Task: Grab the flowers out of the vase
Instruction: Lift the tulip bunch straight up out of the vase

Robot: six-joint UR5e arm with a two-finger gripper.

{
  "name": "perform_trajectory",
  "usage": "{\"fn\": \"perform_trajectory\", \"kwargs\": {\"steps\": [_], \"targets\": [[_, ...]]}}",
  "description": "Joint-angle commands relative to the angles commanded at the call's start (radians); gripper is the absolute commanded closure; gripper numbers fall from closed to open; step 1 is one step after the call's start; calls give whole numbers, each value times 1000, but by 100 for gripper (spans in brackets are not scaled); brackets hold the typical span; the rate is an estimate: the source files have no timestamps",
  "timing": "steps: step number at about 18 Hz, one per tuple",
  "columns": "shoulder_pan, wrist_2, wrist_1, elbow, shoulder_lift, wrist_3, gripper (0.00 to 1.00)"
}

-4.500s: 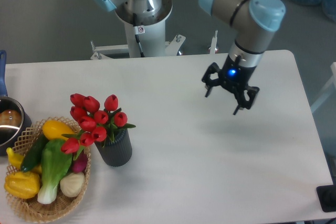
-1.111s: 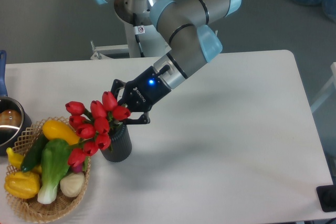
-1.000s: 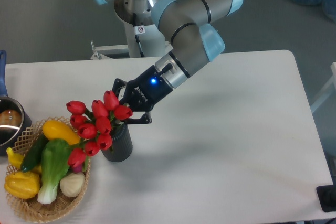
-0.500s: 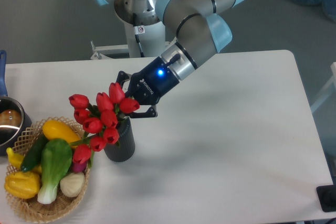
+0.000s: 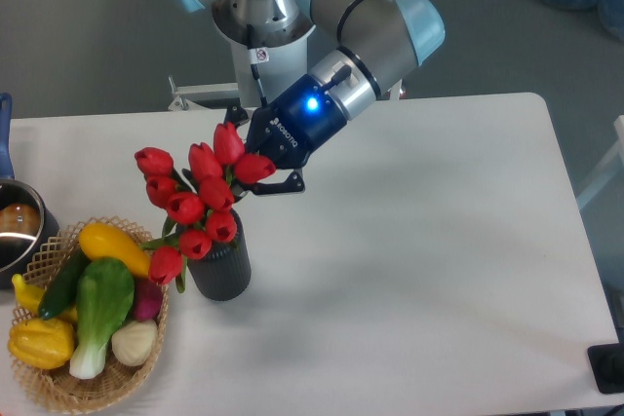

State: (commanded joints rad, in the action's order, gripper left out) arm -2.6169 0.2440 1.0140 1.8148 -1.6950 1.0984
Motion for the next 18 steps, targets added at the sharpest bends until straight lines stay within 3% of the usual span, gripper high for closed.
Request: {"fn": "perform_trajectory", "kwargs": {"steps": [13,18], "targets": [[-63,-112,0,-103,-2,-146,100],[-84,-123,0,-111,0,-152,100]]}}
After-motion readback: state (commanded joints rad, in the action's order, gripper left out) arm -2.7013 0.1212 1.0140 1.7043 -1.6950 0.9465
